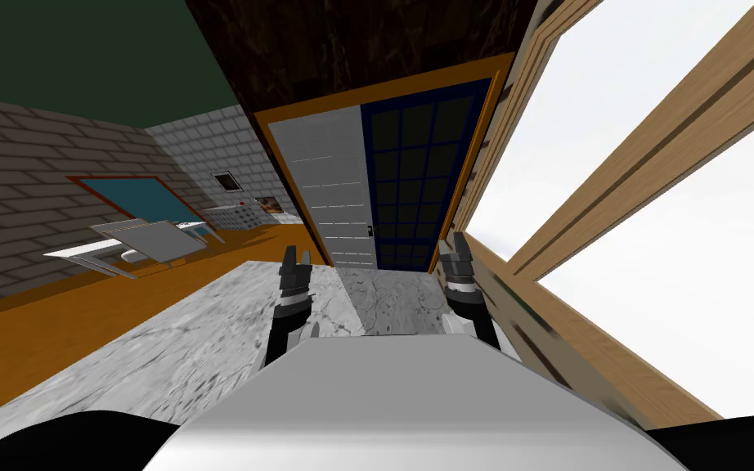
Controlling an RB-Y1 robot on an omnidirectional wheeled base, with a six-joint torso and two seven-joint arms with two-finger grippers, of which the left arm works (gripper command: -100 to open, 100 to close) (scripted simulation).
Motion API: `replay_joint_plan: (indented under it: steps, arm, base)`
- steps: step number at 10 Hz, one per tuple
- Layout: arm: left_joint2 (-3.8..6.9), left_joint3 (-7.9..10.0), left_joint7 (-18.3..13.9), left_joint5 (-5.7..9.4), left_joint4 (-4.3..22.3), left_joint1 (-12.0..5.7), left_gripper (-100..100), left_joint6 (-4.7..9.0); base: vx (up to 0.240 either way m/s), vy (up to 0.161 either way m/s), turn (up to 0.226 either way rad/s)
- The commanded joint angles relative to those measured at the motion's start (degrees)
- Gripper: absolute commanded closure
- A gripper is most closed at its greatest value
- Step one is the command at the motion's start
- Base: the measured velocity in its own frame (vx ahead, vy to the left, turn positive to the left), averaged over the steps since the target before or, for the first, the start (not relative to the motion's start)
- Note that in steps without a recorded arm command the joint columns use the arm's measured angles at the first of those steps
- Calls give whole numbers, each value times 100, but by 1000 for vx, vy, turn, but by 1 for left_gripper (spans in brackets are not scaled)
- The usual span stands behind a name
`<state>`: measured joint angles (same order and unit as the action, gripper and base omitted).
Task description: Pull the door open
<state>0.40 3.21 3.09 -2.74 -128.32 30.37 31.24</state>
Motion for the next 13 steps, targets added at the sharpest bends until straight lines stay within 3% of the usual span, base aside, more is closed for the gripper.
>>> replay_joint_plan:
  steps: [1,13]
  arm:
    - [54,40,175,-34,191,-49,-100,39]
    - [306,334,1450,-282,1577,-406,-100,325]
  base:
    - [67,-7,-54]
    - [104,-5,-43]
